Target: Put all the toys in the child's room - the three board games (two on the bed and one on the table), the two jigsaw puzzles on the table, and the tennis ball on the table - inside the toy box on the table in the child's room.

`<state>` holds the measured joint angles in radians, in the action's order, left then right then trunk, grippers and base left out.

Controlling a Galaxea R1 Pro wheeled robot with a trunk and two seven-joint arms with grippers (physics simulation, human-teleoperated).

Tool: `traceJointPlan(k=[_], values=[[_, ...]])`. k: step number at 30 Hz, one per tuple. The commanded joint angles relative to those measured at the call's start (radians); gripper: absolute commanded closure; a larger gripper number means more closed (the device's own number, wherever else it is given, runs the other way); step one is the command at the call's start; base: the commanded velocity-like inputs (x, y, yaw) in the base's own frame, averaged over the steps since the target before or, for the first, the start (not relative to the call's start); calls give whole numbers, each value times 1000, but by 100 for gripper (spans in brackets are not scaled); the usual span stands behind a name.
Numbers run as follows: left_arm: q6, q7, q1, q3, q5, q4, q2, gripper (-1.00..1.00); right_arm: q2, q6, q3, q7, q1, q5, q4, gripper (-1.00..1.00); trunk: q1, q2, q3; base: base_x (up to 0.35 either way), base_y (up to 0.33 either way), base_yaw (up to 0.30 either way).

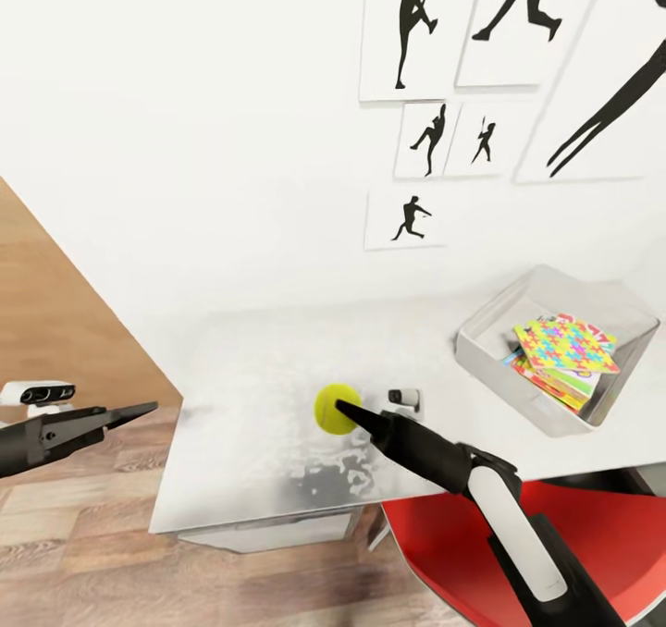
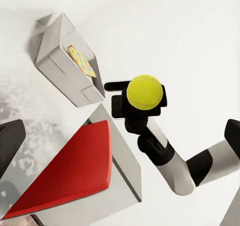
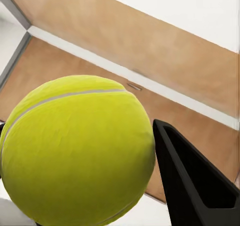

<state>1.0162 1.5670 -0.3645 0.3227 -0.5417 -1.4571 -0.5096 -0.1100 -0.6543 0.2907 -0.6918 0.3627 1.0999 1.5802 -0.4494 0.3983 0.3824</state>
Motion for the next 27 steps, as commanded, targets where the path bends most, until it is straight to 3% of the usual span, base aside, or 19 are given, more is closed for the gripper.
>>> traceJointPlan(k=[1, 27], values=[[10, 4, -1, 0, 2, 0, 2, -100, -2, -5, -6, 2, 1, 11, 0, 100, -1, 2, 0, 0, 0, 0], [-10, 4, -1, 2, 5, 0, 5, -100, -2, 16, -15, -2, 1, 11, 0, 100, -1, 2, -43, 0, 0, 0]])
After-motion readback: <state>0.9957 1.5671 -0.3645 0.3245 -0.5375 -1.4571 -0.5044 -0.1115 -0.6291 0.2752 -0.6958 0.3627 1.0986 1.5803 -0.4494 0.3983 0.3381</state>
